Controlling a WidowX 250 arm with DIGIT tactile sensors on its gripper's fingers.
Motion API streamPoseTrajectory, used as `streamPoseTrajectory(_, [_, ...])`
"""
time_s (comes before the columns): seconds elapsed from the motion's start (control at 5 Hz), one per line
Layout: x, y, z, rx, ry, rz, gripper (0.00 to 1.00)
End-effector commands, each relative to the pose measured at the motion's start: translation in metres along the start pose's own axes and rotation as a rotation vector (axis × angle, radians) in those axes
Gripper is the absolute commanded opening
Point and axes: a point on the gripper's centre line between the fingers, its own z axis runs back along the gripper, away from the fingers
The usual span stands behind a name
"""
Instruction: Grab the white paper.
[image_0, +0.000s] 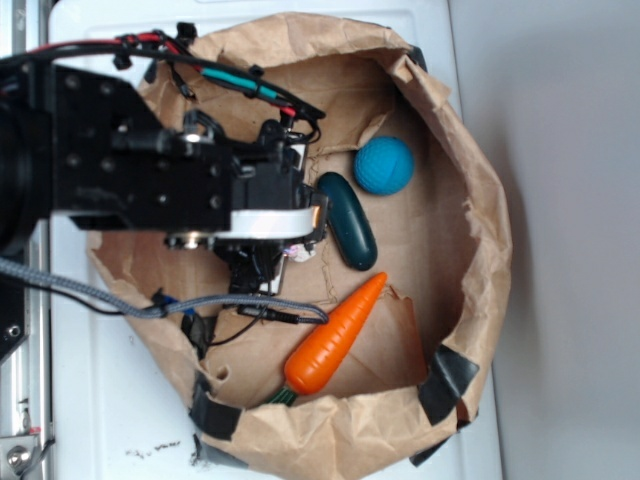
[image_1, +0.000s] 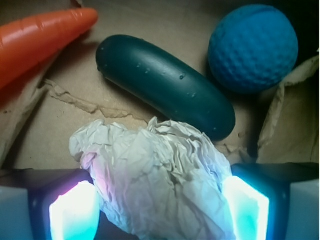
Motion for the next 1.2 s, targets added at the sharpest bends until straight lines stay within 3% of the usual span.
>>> streamPoseTrajectory(0.0, [0.013, 0.011, 0.004, -0.002, -0.043, 0.098, 0.0])
streamPoseTrajectory(0.4, [0.024, 0.015, 0.031, -0.016, -0.071, 0.18, 0.0])
streamPoseTrajectory(0.6, [0.031, 0.02, 0.08, -0.086, -0.065, 0.303, 0.0])
streamPoseTrajectory(0.8, [0.038, 0.029, 0.129, -0.049, -0.049, 0.423, 0.0])
streamPoseTrajectory(1.0, [0.042, 0.027, 0.155, -0.09, 0.0, 0.419, 0.0])
